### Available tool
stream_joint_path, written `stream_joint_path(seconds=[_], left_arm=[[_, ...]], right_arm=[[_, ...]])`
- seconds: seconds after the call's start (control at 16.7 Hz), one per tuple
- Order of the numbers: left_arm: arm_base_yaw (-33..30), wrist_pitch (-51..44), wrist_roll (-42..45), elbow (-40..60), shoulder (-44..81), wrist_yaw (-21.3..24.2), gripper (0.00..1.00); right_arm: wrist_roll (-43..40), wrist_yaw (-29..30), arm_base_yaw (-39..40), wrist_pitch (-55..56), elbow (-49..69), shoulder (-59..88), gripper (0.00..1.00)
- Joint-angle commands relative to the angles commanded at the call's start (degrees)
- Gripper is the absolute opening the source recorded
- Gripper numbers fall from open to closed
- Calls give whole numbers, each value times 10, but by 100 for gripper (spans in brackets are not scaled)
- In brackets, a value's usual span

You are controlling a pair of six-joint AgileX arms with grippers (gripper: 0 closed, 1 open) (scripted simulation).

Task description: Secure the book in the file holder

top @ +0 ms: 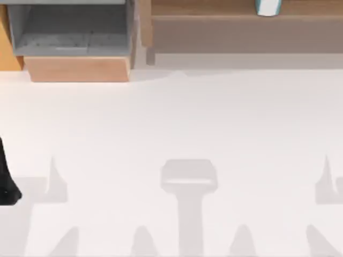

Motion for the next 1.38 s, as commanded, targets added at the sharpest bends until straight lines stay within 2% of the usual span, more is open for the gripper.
stream_joint_path(seconds=[0.3, 0.6, 0.9, 1.38], left_arm=[[-18, 9, 1, 23, 28, -14, 100], [-100, 49, 5, 143, 193, -84, 100], [-207, 98, 10, 338, 473, -185, 100], [-370, 165, 12, 736, 931, -343, 100]], right_arm=[[0, 0, 0, 0, 0, 0, 100], [0, 0, 0, 0, 0, 0, 100], [0, 0, 0, 0, 0, 0, 100], [0, 0, 0, 0, 0, 0, 100]])
